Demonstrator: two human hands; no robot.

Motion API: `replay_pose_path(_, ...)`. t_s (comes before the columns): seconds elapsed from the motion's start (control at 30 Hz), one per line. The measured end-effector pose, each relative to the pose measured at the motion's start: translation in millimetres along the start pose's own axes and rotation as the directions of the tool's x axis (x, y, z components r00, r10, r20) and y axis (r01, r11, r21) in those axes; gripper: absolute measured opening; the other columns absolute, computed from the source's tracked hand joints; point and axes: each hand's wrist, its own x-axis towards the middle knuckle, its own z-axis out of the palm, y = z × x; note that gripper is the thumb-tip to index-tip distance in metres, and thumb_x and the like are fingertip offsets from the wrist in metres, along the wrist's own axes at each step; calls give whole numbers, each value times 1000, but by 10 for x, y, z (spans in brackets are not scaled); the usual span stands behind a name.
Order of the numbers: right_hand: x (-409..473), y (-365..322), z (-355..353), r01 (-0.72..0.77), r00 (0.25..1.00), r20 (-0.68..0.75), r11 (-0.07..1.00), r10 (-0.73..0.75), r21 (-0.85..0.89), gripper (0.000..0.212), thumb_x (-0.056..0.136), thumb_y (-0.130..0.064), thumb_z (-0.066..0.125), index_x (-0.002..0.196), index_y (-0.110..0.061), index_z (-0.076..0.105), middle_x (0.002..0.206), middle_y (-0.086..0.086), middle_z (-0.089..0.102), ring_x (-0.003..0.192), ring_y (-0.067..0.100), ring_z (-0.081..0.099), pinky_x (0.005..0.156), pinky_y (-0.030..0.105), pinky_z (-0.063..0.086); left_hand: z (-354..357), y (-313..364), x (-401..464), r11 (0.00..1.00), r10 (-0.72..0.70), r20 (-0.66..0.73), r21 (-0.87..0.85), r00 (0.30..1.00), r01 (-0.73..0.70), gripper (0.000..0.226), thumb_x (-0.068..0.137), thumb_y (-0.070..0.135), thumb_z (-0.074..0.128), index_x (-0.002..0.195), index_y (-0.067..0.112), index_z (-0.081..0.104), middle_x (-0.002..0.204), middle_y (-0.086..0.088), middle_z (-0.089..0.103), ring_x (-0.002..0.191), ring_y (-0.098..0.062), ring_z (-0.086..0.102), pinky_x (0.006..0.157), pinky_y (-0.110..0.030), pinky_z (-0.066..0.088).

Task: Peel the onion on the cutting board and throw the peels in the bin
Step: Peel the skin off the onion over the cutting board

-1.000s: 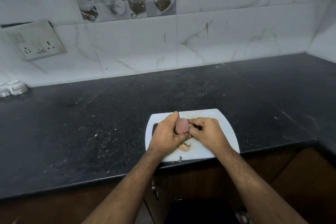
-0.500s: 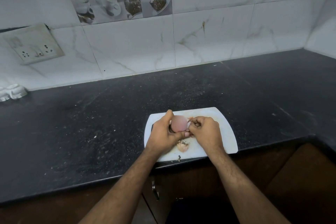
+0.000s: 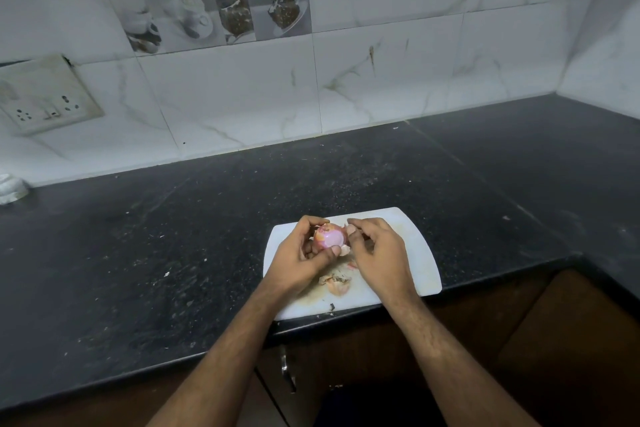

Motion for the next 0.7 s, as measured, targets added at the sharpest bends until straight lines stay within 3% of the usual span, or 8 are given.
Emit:
replay_pose_path(0.23,-24,-14,-8,73,995,69,997,-71,-19,26,102,-29,60,123,-21,73,103,-10,72,94,1,65,78,4,45,3,-17,4,1000,4,8,30,1000,-5,43,85,36,83,125,35,66,116,-1,74,110,-34,72,97,-63,58)
replay_pose_path(0.37,-53,-20,10,135,987,101,988,-126,-79,28,104,-25,56,126,-18,72,104,-5,73,93,5,65,82,16,51,16,-17,1,999,10,-10,51,1000,-9,44,87,33,78,130,32,67,120,6,74,114,-21,71,103,-52,58)
replay_pose_path(0.5,-53,-45,-13,136,981,147,987,-123,-82,28,103,-20,58,127,-14,71,108,-2,75,91,4,64,77,0,41,17,6,-3,997,24,-15,73,1000,-23,50,87,38,74,135,33,65,126,9,73,118,-13,69,107,-47,56)
replay_pose_path(0.7,-62,-79,-81,74,983,168,997,-79,34,25,98,-19,67,121,-14,74,102,-1,78,86,1,67,78,2,47,-3,-1,-19,997,37,-4,66,999,-37,40,95,43,72,135,36,66,125,10,73,118,-13,70,106,-48,56)
